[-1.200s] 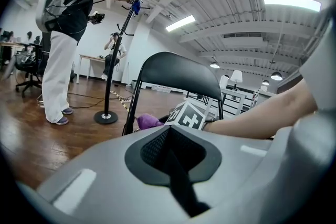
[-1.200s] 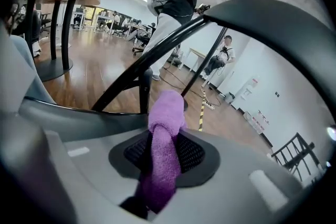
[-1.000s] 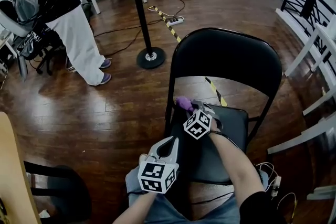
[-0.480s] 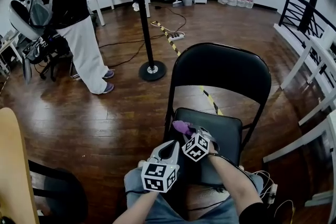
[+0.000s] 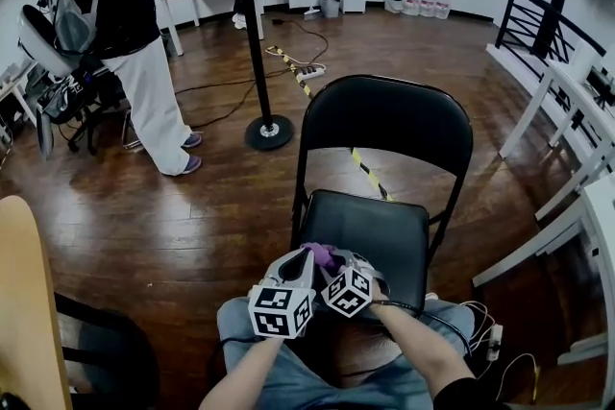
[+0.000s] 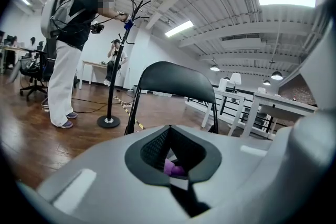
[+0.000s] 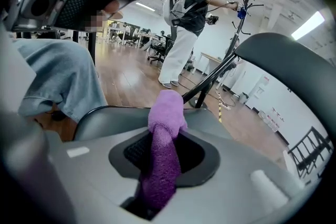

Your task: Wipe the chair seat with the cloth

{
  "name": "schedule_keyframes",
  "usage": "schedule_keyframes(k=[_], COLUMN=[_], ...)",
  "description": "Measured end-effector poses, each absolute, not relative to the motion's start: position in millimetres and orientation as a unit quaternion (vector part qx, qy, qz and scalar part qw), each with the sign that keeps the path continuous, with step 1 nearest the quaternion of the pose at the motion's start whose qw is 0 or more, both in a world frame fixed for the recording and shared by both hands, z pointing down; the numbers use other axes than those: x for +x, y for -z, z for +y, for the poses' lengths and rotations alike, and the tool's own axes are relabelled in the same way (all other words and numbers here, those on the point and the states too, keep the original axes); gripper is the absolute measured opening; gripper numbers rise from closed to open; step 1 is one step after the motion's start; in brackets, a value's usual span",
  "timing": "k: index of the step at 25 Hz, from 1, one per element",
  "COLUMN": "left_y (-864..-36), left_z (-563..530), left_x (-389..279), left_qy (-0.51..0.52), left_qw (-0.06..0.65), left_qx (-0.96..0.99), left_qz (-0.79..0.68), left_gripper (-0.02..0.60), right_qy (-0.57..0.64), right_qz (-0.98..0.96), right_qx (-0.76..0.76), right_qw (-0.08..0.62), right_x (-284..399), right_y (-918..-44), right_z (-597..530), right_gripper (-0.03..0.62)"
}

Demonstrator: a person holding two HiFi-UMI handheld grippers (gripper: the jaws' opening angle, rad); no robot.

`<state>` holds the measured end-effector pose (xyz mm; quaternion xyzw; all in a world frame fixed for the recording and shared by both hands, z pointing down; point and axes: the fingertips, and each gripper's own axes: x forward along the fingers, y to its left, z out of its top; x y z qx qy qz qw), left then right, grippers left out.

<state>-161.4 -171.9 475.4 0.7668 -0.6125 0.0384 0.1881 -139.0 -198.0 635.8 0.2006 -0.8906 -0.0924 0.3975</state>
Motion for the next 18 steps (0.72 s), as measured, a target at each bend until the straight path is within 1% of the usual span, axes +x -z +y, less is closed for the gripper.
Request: schedule_keyframes(k=[11,18], left_y=[-471,-474], left_z=[-160,-158], left_x=[-168,-166], left_qy=[-0.037,-0.037], left_qw=[0.184,0.186], left_qx=[0.761,0.761], left_qz=[-0.621,-0.62], left_gripper=[0.003,0.003], right_qy=[0.092,0.085], right_qz=[-0.898,-0.909], right_qx=[0.186,0.149], right_qw=[0.387,0.381], right_x=[-135,-140], right_y=[-632,-633], right_z=[-138,-86], right_gripper=[0.091,0.091])
